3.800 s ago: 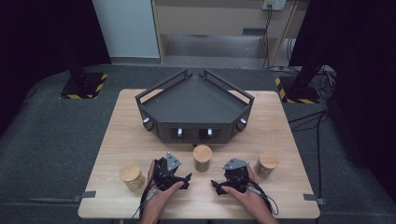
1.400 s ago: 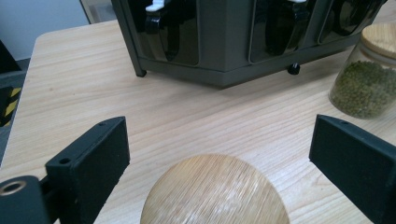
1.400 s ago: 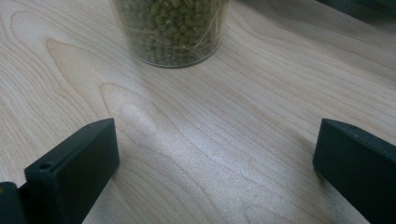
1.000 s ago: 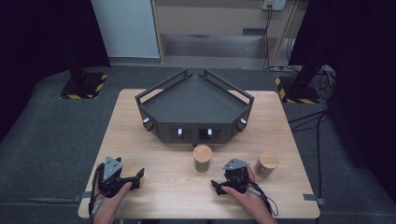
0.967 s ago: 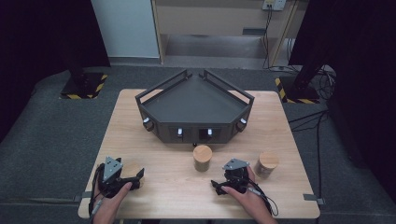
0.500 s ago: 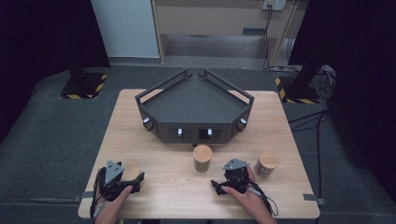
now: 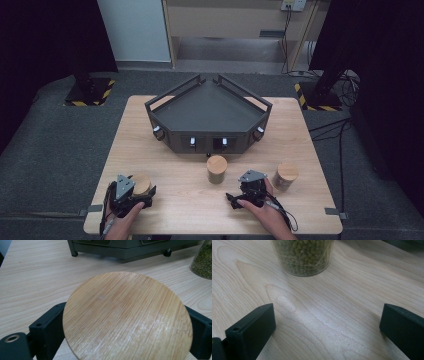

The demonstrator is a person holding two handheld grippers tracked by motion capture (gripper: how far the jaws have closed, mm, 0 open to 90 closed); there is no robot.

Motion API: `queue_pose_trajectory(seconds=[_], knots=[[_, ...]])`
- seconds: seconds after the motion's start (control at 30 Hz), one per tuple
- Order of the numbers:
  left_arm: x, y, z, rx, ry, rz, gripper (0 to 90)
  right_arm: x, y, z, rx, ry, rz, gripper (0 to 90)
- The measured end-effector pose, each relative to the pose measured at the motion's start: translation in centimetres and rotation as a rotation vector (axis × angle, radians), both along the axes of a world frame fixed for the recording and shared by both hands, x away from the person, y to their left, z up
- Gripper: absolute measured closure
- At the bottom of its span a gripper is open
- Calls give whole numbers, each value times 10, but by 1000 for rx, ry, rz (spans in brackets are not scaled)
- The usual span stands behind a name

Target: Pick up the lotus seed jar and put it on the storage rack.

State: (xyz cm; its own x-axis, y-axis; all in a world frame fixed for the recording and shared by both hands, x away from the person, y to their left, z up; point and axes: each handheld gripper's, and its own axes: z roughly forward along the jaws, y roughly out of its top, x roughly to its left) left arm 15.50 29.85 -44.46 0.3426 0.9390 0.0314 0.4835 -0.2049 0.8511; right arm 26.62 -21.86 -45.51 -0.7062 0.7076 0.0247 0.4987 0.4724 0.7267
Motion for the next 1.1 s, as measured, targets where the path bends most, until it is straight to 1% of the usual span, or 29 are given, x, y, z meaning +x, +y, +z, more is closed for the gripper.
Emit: queue_pose_trajectory(seconds=[0.13, 0.2, 0.3, 0.33, 0.37, 0.4, 0.43, 0.57, 0.73, 0.8, 0.87, 0.9, 0.93, 0.97, 1.0, 1.1], knots=[[0, 0, -1, 3, 3, 0, 83, 0, 0, 0, 0, 0, 0, 4], [0, 0, -2, 7, 4, 1, 101, 0, 0, 0, 0, 0, 0, 4], [0, -2, -3, 18, 4, 10, 158, 0, 0, 0, 0, 0, 0, 4], [0, -2, -3, 19, 5, 7, 158, 0, 0, 0, 0, 0, 0, 4], [0, -2, -3, 19, 2, 1, 178, 0, 0, 0, 0, 0, 0, 4], [0, -4, -2, 27, -2, -6, 231, 0, 0, 0, 0, 0, 0, 4], [0, -4, -2, 26, -1, -4, 236, 0, 0, 0, 0, 0, 0, 4], [0, -4, -1, 31, -1, -10, 242, 0, 0, 0, 0, 0, 0, 4], [-2, -6, 0, 29, -15, -24, 243, 0, 0, 0, 0, 0, 0, 4], [-2, -5, 2, 21, -21, -46, 244, 0, 0, 0, 0, 0, -2, 4], [-3, -5, 3, 24, -24, -51, 244, 0, 0, 0, -1, 1, -2, 4], [-4, -5, 4, 27, -31, -56, 244, 0, 0, 0, -1, 1, -3, 4], [-6, -4, 7, 20, -45, -75, 244, -1, 0, 0, -1, 1, -4, 4], [-6, -4, 7, 20, -45, -75, 244, -1, 0, 0, -1, 1, -4, 4], [-7, -3, 10, 20, -53, -89, 244, -1, 0, 0, -1, 1, -4, 4], [-6, -2, 13, 8, -55, -99, 244, -1, 0, 0, -1, 1, -4, 4]])
